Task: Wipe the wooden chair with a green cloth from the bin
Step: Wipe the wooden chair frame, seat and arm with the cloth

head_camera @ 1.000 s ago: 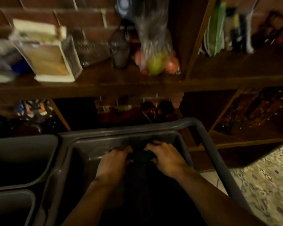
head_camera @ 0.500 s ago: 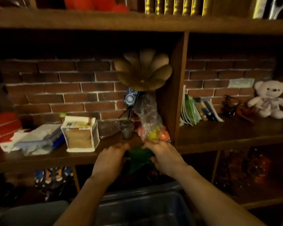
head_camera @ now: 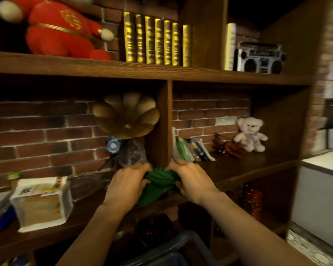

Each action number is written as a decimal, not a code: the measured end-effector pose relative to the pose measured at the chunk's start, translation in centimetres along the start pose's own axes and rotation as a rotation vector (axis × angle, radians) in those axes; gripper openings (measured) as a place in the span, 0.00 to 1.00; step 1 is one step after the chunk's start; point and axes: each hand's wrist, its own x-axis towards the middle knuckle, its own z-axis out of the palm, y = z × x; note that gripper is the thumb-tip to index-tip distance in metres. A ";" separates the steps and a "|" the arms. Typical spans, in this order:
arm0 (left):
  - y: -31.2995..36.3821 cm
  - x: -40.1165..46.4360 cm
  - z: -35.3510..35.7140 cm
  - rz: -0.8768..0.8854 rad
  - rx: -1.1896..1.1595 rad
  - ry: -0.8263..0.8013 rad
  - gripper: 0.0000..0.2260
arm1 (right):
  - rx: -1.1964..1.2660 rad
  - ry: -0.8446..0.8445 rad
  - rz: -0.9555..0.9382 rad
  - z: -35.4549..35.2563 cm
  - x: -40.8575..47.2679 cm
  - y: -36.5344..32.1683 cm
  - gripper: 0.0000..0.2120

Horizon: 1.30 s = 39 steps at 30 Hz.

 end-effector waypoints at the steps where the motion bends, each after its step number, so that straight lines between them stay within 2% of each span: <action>1: 1.4 0.9 0.8 0.035 -0.022 0.004 0.11 | -0.031 -0.001 0.039 -0.7 -1.0 1.3 0.22; 9: 17.9 6.2 7.6 0.314 -0.276 0.001 0.12 | -0.254 0.001 0.394 -7.7 -13.5 12.1 0.22; 18: 39.9 7.4 10.3 0.623 -0.528 -0.046 0.12 | -0.405 0.055 0.736 -17.6 -30.8 19.7 0.21; 30: 62.5 6.2 12.1 0.834 -0.663 -0.061 0.12 | -0.516 0.127 0.897 -26.9 -48.4 27.6 0.22; 39: 70.7 4.0 19.3 0.864 -0.679 -0.164 0.10 | -0.412 0.084 0.991 -24.3 -56.8 34.0 0.20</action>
